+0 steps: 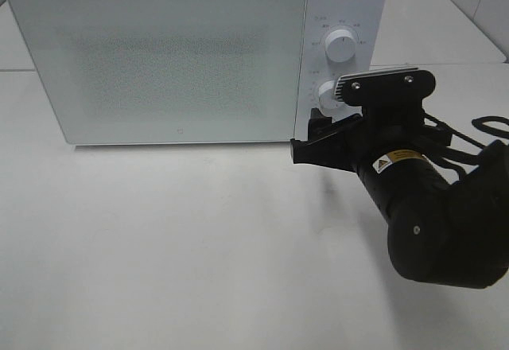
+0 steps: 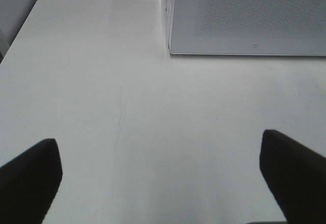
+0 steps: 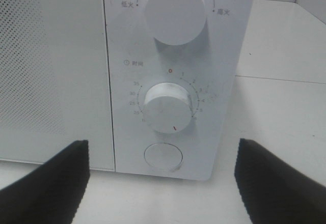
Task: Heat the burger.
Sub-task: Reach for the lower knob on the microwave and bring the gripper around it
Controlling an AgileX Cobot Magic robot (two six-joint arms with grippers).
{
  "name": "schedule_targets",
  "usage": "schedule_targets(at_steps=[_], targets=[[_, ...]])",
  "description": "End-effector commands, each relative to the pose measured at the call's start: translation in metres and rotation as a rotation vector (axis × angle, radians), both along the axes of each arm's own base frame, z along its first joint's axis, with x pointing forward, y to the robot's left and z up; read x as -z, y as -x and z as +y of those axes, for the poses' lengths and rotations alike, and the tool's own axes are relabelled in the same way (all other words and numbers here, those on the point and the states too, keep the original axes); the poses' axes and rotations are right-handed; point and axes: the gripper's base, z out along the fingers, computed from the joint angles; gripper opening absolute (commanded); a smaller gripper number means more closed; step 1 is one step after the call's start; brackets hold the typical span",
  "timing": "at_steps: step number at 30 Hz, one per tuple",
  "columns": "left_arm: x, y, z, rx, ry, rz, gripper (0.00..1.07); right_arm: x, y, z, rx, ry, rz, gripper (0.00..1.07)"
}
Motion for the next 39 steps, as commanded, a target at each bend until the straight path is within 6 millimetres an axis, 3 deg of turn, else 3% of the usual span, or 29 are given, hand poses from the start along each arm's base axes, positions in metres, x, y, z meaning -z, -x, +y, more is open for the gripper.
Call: schedule_targets(at_steps=[1,18,25,39], targets=[[0.0,0.002,0.0,-0.004,0.005,-0.026,0.98,-0.014,-0.009,0.0,0.045,-0.006,-0.187,0.76],[0.0,0.002,0.0,-0.004,0.005,-0.026,0.98,-0.008,-0.049,0.008,0.132,-0.161,-0.216,0.76],[0.0,0.002,0.0,-0.004,0.005,-0.026,0.98,0.008,-0.058,0.011,0.186,-0.14,-0.191,0.76],[0.0,0.002,0.0,-0.004,0.005,-0.026,0.98,0.009,-0.075,0.01,0.23,-0.133,-0.206,0.76]])
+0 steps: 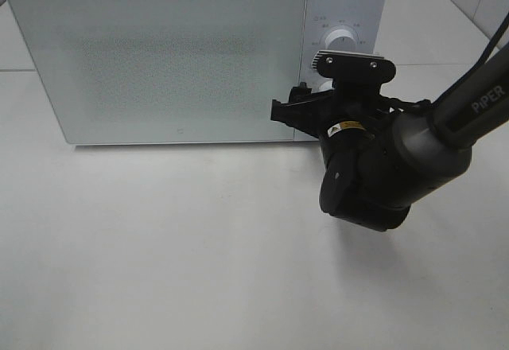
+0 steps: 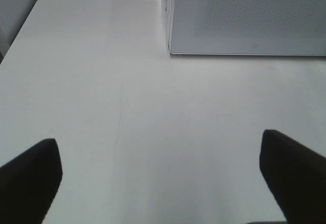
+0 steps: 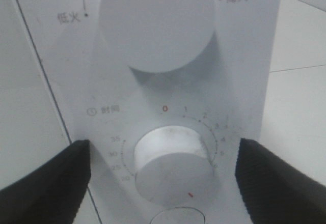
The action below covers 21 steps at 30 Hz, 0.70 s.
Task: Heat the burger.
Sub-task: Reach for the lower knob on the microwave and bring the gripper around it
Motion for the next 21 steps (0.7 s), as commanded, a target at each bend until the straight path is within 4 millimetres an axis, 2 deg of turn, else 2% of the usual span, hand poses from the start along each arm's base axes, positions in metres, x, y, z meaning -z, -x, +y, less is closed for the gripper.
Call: schedule_targets(at_steps=[1,14,21], targets=[[0.0003,0.0018,-0.0004,-0.004,0.005,-0.026,0.98,-0.0149,-0.0067,-0.0093,0.075,0.031,-0.151,0.75],[0.0003,0.0018,-0.0004,-0.004,0.005,-0.026,0.98,-0.0144,-0.0056,-0.0096,0.082,0.057,-0.136,0.75],[0.0003,0.0018,-0.0004,-0.004,0.005,-0.026,0.98,-0.0114,0.003,-0.0088,0.079,0.064,-0.125,0.75]])
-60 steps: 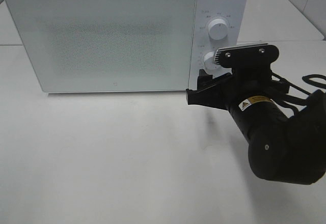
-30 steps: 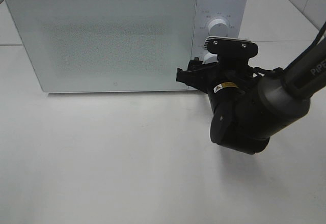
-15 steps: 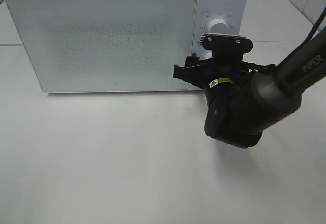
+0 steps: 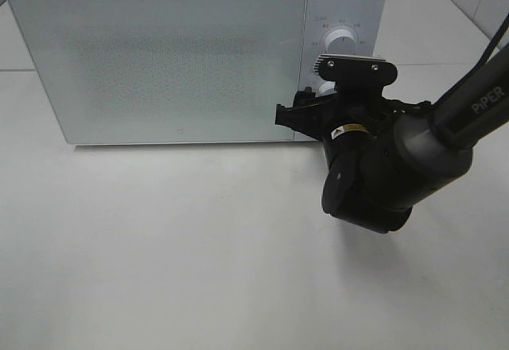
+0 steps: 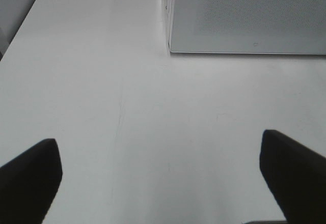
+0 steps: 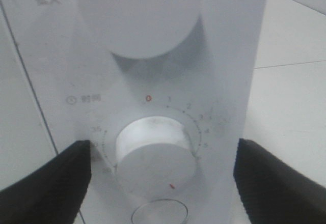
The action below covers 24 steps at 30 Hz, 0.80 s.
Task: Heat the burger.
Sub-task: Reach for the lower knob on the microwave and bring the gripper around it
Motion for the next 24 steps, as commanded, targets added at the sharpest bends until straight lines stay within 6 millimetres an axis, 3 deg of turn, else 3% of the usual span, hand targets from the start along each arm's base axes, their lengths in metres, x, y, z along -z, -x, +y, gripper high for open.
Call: schedule_targets(at_steps=[1,19,24], targets=[[-0.001,0.002,0.0,-0.004,0.004,-0.03,0.98,-0.014,0.001,-0.005,0.057,0.037,-0.149,0.75],[-0.001,0.002,0.0,-0.004,0.004,-0.03,0.98,-0.023,0.001,-0.003,0.034,0.041,-0.196,0.75],[-0.001,0.002,0.0,-0.004,0.004,-0.029,0.98,-0.024,0.001,-0.003,0.029,0.043,-0.201,0.69]])
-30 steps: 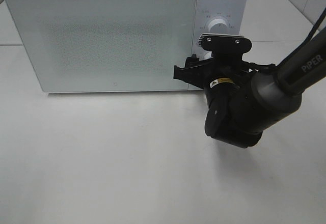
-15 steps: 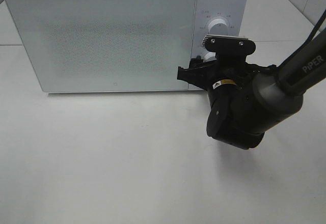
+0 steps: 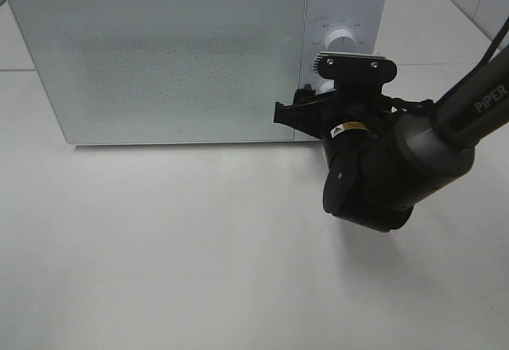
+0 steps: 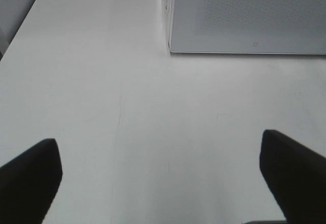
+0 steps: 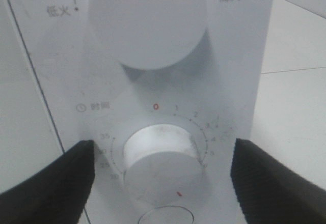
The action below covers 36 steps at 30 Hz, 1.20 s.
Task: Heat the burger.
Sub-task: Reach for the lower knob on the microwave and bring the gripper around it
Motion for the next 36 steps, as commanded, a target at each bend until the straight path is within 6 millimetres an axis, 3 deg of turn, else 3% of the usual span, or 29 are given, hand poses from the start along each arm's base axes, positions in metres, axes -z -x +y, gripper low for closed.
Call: schedule_targets(at_steps=[1,5,8,9,12,13,15,17,36], targets=[[-0.0008,0.0021,-0.0004,-0.004,0.004,-0.029,0.98,-0.0222,0.0008,-0.0042,0.049,0.035,-0.191,0.69],[-0.0008,0.0021,-0.0004,-0.004,0.004,-0.029,0.98,-0.0215,0.0007,-0.0041,0.047,0.03,-0.183,0.62],[-0.0008,0.0021,-0.0004,-0.004,0.004,-0.029,0.98,-0.0206,0.0001,-0.0047,0.047,0.027,-0.173,0.51],[-0.0008,0.0021,-0.0004,-0.004,0.004,-0.029,0.98,-0.0196,0.0,-0.0046,0.046,0.025,-0.164,0.41],[-0.0008,0.0021,-0.0004,-0.004,0.004,-0.029,0.98,-0.0192,0.0,-0.0046,0.045,0.024,-0.159,0.37],[-0.0008,0.0021,-0.0004,-0.004,0.004,-0.029,0.98,-0.0183,-0.0001,-0.0043,0.042,0.021,-0.149,0.24],[-0.0008,0.0021,-0.0004,-0.004,0.004,-0.029,0.98,-0.0175,-0.0002,-0.004,0.039,0.019,-0.141,0.19],[-0.0008,0.0021,-0.0004,-0.004,0.004,-0.029,0.98,-0.0174,-0.0002,-0.004,0.039,0.011,-0.141,0.05],[-0.0008,0.0021,-0.0004,-0.004,0.004,-0.029,0.98,-0.0173,-0.0003,-0.0034,0.035,-0.044,-0.151,0.02]])
